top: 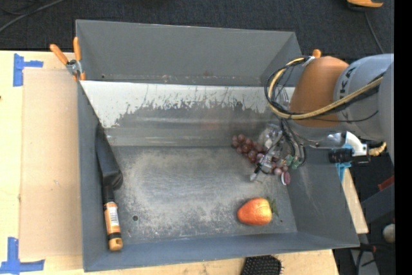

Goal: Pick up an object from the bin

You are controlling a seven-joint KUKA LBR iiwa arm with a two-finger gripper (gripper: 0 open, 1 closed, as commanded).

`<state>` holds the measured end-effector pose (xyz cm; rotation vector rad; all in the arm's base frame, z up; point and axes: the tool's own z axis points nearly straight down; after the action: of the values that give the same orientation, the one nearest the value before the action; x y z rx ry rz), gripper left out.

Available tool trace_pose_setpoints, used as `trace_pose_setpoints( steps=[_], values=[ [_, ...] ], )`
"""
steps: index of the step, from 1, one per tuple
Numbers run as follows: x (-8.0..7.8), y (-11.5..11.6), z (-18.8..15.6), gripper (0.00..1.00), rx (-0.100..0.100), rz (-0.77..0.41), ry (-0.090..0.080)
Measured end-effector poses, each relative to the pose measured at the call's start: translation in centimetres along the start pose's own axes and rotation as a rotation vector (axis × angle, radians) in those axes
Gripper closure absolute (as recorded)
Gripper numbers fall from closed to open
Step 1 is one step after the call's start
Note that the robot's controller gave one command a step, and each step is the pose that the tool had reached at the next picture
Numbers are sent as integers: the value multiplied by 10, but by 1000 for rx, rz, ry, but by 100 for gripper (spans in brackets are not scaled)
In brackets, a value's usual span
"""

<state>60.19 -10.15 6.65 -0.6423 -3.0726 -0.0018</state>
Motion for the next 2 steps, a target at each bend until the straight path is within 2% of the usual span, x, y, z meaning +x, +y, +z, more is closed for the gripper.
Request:
trace_pose_setpoints(
  steps=[1,2],
  values=[
    [-7,-2,-3,100,-2,101,-4],
    [-7,-2,-3,100,-2,100,-4]
  ],
)
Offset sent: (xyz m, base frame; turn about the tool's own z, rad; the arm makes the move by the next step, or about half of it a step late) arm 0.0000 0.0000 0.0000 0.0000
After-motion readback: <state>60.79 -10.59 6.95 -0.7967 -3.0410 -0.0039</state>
